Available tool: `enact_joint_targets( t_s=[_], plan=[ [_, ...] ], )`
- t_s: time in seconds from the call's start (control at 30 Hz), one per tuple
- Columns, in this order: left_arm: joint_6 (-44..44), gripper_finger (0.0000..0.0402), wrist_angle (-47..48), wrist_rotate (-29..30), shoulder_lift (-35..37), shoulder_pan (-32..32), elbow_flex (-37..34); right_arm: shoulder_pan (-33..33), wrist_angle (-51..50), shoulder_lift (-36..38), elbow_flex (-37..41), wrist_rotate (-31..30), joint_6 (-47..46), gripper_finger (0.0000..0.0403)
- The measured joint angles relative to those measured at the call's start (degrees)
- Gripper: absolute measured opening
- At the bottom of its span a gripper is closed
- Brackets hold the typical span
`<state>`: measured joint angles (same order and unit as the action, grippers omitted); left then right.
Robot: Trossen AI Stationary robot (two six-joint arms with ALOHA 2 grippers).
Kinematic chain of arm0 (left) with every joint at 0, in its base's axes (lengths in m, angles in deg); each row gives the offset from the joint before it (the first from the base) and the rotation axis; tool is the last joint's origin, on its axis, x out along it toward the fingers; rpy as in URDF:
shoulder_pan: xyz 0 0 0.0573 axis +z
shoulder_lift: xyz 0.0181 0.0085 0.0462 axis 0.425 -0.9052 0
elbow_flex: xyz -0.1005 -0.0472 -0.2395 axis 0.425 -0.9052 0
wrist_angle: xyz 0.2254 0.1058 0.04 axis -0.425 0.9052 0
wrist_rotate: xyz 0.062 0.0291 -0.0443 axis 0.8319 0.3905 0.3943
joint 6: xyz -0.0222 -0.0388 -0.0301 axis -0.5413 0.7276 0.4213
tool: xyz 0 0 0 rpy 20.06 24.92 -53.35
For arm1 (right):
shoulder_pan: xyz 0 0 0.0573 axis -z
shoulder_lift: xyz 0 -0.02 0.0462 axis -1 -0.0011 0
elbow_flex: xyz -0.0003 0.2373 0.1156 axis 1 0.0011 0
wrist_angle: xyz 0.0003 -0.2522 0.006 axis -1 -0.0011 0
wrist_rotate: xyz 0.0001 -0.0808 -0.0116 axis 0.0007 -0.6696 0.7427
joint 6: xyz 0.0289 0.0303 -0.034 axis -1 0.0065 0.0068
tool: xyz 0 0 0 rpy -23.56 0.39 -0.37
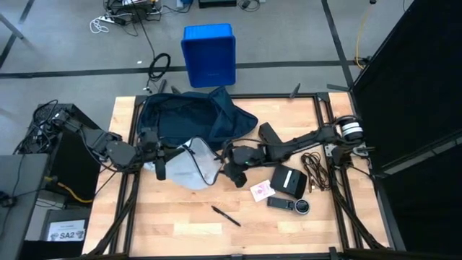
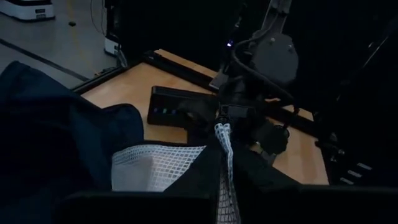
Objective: Unpack backpack
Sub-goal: Put the black pen into the white mesh envelope
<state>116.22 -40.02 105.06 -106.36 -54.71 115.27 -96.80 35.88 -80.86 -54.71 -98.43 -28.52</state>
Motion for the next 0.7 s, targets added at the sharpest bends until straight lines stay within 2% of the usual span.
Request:
enact_joint_targets(
  t_s=[0.17, 0.37, 0.4, 0.5, 0.7],
  plan=[
    [-0.1, 0.0, -0.1, 0.0, 0.0, 0.0, 0.0, 0.3, -3.0, -2.2, -1.2, -0.9, 0.7, 0.0161],
    [-0.3, 0.0, -0.5, 0.0, 0.0, 0.0, 0.0, -0.2, -4.0, -1.1, -1.2, -2.1, 0.4, 0.0023],
    [-0.4, 0.0, -0.6, 0.0, 0.0, 0.0, 0.0, -0.4, -4.3, -0.6, -1.2, -2.1, -0.1, 0.0013],
    [-0.5, 0.0, -0.6, 0.2, 0.0, 0.0, 0.0, -1.1, -5.5, 1.0, -1.2, -2.1, -2.8, 0.0003],
    [-0.4, 0.0, 1.7, 1.7, 0.1, 0.0, 0.0, -4.3, -15.6, 7.7, -1.2, -4.3, -5.1, 0.0]
  ],
)
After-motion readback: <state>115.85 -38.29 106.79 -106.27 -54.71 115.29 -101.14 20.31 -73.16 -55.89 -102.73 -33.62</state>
